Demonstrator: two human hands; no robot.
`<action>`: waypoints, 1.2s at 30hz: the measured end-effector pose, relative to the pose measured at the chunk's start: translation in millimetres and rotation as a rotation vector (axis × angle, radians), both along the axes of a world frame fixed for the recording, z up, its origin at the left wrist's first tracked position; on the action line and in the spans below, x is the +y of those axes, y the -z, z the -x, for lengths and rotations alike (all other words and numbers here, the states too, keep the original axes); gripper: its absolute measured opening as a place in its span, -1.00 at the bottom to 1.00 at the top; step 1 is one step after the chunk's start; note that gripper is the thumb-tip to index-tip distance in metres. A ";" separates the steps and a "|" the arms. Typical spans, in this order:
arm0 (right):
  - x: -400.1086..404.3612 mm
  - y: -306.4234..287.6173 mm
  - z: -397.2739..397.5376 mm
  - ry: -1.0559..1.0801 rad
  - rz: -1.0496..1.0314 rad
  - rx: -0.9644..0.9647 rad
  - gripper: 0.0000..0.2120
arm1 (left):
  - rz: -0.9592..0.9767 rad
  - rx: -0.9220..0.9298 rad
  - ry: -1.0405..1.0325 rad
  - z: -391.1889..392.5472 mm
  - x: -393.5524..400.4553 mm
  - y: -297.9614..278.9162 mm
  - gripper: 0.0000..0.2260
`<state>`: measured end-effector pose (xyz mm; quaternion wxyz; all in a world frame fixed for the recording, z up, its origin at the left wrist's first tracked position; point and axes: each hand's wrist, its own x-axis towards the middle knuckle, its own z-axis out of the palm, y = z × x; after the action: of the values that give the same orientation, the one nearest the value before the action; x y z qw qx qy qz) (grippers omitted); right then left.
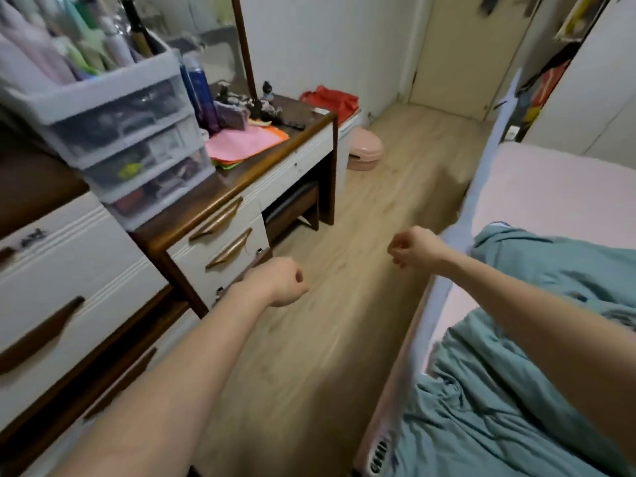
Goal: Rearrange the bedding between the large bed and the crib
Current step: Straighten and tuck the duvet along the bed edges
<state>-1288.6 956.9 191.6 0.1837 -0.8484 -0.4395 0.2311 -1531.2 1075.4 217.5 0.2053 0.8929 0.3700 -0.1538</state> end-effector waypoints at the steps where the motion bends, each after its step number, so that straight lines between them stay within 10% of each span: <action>1: 27.0 -1.2 7.3 0.022 0.000 0.010 -0.84 | -0.034 0.060 0.035 8.3 34.0 -13.0 -0.73; 10: 86.2 -31.1 -12.8 0.153 0.083 -0.150 -0.80 | -0.176 0.109 0.361 -88.6 165.2 -64.7 -0.74; 21: 79.9 -39.5 -167.0 0.592 -0.083 -0.134 -0.81 | -0.240 0.057 0.895 -326.9 143.1 -65.9 -0.66; 36: 47.1 16.4 -377.5 1.131 0.216 0.046 -0.77 | -0.184 -0.077 1.327 -639.2 170.4 -33.4 -0.67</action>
<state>-911.1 1004.0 175.2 0.2006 -0.9601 0.1126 0.1587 -892.0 1245.8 250.9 0.0034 0.9498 -0.2533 -0.1834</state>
